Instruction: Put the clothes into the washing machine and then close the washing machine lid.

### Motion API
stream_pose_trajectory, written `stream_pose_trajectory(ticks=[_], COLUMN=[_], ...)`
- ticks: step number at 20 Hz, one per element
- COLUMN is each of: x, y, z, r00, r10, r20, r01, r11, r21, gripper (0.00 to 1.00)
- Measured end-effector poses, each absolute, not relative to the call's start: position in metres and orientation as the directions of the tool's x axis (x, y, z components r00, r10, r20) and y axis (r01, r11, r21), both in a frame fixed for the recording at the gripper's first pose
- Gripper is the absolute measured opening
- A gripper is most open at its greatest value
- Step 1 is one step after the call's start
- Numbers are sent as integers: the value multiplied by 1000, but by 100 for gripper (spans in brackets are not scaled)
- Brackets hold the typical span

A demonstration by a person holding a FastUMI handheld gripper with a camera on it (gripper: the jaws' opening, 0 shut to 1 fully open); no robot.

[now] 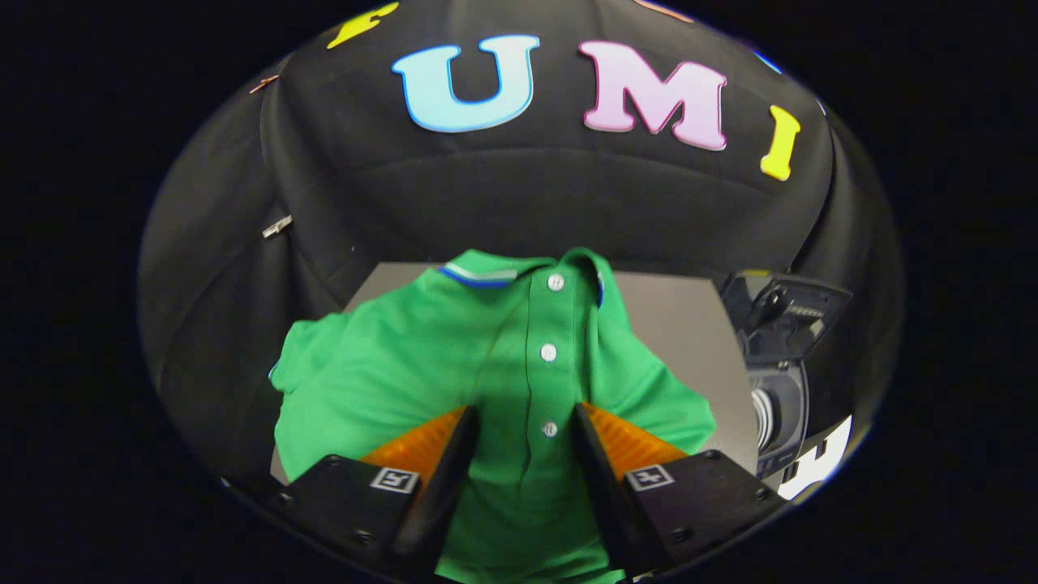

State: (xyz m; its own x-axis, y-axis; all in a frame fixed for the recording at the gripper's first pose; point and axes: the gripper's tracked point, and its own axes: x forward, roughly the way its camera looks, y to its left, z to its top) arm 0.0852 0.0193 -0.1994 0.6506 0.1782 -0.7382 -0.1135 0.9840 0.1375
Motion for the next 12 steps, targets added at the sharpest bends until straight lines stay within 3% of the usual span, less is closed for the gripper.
stream_pose_trajectory(ticks=[3,8,9,12], x=[86,93,94,91], y=[21,17,17,18], z=[-201,-173,-166,-156], r00=[623,677,685,691], r10=[195,190,195,232], r20=[-758,-711,-702,-685], r01=[-141,-176,-179,-217], r11=[981,980,979,970], r21=[137,94,98,109], gripper=[26,26,5,5])
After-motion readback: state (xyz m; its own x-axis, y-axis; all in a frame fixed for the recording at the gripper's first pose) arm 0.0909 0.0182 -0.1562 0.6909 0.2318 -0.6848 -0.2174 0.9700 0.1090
